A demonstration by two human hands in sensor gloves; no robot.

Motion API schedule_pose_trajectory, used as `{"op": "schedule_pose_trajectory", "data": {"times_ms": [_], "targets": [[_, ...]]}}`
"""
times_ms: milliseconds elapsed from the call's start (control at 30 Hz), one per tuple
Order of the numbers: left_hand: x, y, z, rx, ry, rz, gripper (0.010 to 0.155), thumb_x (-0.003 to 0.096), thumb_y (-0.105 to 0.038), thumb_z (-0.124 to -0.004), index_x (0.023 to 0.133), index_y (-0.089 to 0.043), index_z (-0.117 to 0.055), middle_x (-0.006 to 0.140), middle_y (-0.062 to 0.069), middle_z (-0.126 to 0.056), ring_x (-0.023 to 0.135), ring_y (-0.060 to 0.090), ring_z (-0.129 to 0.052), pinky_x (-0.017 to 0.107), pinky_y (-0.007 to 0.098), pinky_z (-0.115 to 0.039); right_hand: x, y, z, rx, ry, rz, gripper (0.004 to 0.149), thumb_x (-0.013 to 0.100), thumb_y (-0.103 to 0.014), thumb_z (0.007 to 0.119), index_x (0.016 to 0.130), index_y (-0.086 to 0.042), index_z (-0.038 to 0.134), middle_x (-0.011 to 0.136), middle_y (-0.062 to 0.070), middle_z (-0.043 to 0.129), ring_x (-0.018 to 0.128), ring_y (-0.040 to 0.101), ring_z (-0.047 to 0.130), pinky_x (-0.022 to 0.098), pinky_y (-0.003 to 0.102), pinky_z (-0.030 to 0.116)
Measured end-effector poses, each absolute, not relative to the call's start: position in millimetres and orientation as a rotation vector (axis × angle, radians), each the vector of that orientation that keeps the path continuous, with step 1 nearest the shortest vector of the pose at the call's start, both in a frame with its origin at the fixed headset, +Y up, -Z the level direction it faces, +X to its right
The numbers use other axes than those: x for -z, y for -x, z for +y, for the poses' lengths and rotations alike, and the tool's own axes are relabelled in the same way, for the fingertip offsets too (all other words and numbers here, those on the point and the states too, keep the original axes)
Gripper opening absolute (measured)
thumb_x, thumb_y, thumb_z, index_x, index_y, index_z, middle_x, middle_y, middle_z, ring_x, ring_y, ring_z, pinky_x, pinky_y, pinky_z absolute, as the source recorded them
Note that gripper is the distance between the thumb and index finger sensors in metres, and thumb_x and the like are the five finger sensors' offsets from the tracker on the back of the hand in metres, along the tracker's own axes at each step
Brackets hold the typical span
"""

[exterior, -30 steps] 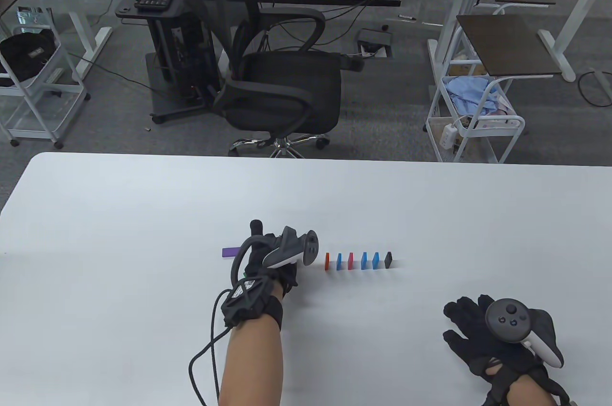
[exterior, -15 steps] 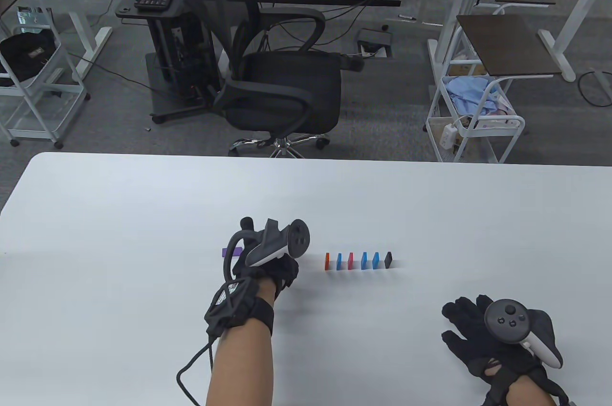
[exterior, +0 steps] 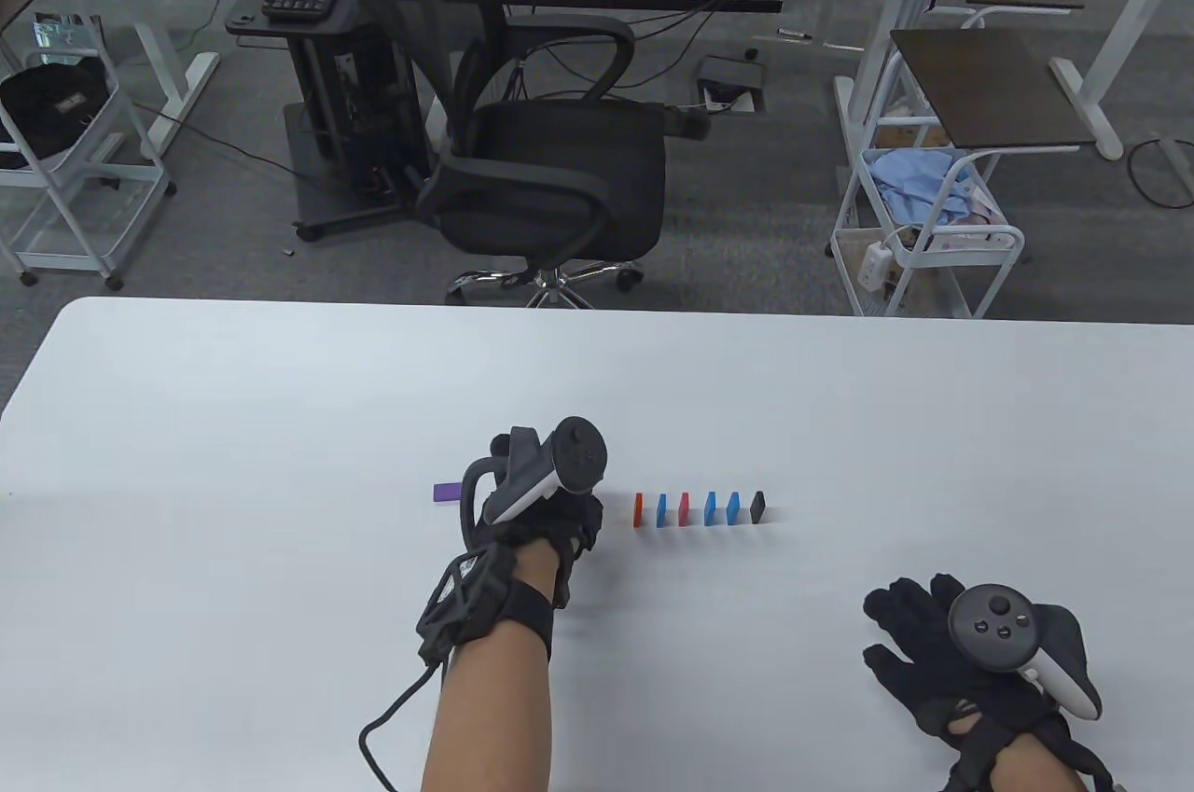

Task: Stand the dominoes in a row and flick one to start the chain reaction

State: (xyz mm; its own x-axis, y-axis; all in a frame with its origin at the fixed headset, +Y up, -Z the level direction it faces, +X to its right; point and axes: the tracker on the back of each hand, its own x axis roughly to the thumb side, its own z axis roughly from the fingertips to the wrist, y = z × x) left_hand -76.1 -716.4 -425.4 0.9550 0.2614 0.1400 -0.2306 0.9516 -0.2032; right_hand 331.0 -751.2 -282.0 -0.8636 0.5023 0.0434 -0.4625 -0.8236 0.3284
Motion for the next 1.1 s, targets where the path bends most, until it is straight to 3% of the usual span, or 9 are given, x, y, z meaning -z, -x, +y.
{"op": "schedule_pose_trajectory", "data": {"times_ms": [633,1100], "targets": [[435,63,-758,-0.316,0.252,-0.149,0.056,0.0427,-0.034,-0.089,0.092,-0.025,-0.063,0.092,0.004,-0.086,0.097,0.03,-0.073,0.071,0.073,-0.021,282,-333,-753,-2.59,-0.163,0.439,0.061,0.054,-0.051,0.069,0.104,-0.025,0.045,0.116,0.014,0.029,0.1,0.048,0.003,0.071,0.067,0.009],[441,59,-771,-0.327,0.279,-0.137,0.057,0.0429,-0.035,-0.088,0.092,-0.023,-0.062,0.09,0.004,-0.087,0.095,0.03,-0.074,0.071,0.073,-0.021,283,-334,-752,-2.591,-0.151,0.445,0.061,0.054,-0.051,0.069,0.104,-0.025,0.045,0.116,0.014,0.03,0.1,0.048,0.003,0.071,0.067,0.009]]}}
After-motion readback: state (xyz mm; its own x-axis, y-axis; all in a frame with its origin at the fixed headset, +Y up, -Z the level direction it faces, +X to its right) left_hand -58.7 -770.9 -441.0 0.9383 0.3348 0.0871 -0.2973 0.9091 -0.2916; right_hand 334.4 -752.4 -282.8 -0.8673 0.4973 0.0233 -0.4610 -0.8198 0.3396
